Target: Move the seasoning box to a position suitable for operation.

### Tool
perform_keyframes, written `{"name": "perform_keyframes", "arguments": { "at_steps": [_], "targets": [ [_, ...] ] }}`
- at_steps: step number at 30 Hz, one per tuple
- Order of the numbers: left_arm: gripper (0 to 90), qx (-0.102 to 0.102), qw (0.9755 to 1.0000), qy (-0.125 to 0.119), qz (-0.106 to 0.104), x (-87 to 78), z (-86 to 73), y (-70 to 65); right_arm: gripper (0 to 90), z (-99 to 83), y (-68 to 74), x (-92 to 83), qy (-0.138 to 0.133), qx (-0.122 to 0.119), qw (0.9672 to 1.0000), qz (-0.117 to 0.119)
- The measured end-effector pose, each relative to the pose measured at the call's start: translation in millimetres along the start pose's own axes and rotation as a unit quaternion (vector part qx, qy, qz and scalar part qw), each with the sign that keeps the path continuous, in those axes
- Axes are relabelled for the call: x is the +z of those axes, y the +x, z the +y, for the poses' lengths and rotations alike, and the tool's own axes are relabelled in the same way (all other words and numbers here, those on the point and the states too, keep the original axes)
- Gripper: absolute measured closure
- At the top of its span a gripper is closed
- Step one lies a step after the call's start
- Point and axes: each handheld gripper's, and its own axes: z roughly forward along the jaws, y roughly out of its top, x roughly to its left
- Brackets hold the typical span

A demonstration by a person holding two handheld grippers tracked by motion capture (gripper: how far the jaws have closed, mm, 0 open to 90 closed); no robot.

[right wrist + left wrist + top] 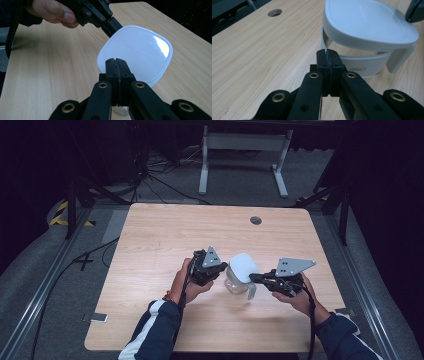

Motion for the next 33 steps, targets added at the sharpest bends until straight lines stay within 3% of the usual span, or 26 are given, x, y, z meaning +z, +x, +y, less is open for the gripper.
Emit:
{"name": "perform_keyframes", "arguments": {
  "at_steps": [14,18,33],
  "targets": [
    [88.2,0.008,0.9998,-0.016,0.001,-3.8,14.6,-1.2,90.0,-0.7,0.1,0.5,0.004,-0.002,1.0,0.0],
    [87.4,-0.001,0.9997,-0.023,-0.003,-3.4,16.8,-1.1,90.0,-0.8,0.2,0.5,0.007,-0.003,1.0,0.0],
    [86.4,0.022,0.9988,-0.041,-0.016,-10.6,31.5,-10.4,90.0,-2.2,0.4,2.1,0.015,-0.001,0.9999,0.002]
  ]
}}
